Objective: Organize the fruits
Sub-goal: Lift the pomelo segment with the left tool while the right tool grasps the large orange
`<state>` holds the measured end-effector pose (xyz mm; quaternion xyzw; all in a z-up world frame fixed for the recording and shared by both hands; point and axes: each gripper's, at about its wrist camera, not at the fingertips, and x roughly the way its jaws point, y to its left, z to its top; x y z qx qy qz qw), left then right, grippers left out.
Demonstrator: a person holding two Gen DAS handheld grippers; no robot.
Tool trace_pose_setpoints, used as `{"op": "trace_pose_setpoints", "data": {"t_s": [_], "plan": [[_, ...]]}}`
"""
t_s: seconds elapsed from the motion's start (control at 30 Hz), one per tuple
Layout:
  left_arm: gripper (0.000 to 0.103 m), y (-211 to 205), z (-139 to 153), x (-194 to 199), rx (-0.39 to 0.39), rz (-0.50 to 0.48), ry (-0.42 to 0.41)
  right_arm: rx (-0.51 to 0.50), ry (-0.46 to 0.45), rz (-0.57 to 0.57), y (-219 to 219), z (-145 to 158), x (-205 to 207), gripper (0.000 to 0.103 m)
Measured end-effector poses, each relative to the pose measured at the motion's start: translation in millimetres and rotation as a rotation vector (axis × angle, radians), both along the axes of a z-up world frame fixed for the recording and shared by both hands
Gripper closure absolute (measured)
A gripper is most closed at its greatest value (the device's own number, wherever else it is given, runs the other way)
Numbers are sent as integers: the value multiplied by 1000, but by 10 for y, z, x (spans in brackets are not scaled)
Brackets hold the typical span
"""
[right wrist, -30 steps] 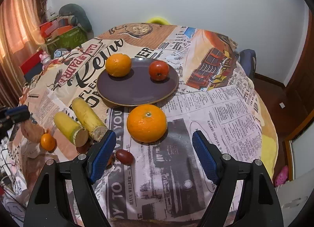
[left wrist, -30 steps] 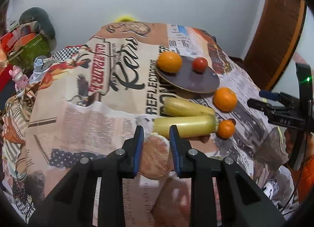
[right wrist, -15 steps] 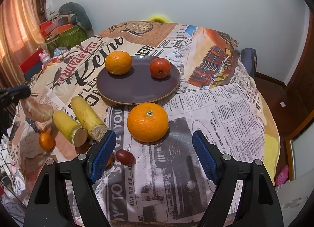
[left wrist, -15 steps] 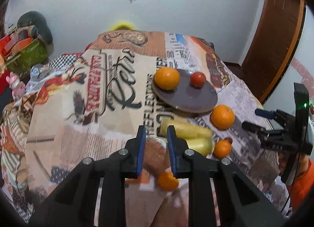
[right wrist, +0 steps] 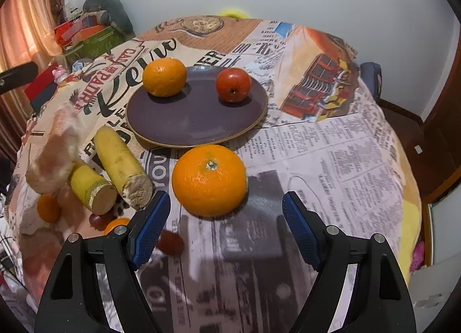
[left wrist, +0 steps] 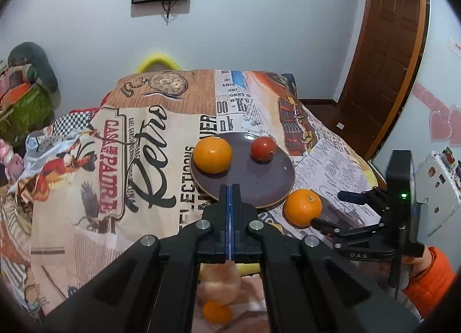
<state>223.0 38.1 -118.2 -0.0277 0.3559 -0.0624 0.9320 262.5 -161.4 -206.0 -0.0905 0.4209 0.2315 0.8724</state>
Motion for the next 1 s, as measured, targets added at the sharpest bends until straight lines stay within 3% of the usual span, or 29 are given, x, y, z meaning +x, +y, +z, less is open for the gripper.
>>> {"op": "trace_pose_setpoints", "data": {"t_s": [0.07,0.17,0.23,0.3,0.47,0.6,0.7,0.87,1.0], "plan": [[99,33,-55,28,-3,14,22,0,8,1,32,-42,43,26],[85,136,-202,67,-11,24,83,-5,11,1,70,-85,87,26],[60,208,-318,62,11,45,116,5,13,9,81,-98,101,26],[49,302,-423,28,26,75,136,7,13,11,91,-109,107,26],[49,584,-712,-59,-19,116,222,4,18,21,121,-156,127,27],[49,658,-926,-167,-18,105,282,19,43,41,153,-203,140,38],[49,656,-1026,-221,-26,87,316,7,29,42,179,-205,130,38],[47,673,-1149,-190,-61,113,340,30,36,34,152,-201,143,39],[49,586,-1205,-77,0,115,327,44,44,26,133,-191,126,40]]}}
